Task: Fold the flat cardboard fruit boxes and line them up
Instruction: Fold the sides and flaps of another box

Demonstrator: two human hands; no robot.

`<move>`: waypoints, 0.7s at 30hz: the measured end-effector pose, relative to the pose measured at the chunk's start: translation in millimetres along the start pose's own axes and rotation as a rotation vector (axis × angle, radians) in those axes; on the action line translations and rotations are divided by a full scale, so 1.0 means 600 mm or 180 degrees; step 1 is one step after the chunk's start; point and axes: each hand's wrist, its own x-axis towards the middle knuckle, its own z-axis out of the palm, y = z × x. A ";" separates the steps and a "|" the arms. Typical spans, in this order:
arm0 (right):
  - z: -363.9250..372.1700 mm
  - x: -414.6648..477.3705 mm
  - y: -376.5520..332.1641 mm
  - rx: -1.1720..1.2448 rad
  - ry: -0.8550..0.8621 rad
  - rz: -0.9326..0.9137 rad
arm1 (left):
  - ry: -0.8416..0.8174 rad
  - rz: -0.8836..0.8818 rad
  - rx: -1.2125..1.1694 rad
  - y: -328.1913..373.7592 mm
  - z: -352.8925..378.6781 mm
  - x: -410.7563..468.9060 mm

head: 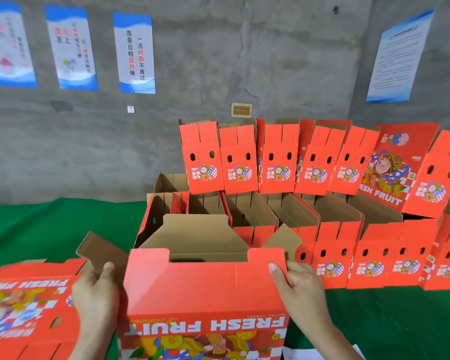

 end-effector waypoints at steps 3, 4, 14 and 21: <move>0.014 0.011 0.005 0.0069 -0.0519 0.0312 | -0.0162 0.0121 0.0166 0.016 -0.006 -0.005; 0.017 0.015 0.004 0.0066 -0.0658 0.0387 | -0.0207 0.0205 0.0265 0.020 -0.008 -0.006; 0.022 0.027 -0.010 -0.0283 -0.1370 0.0661 | -0.0746 0.1214 0.1576 0.050 -0.025 -0.022; 0.009 0.038 -0.015 -0.0479 -0.1769 0.0584 | -0.1495 0.2251 0.1658 0.062 -0.034 -0.030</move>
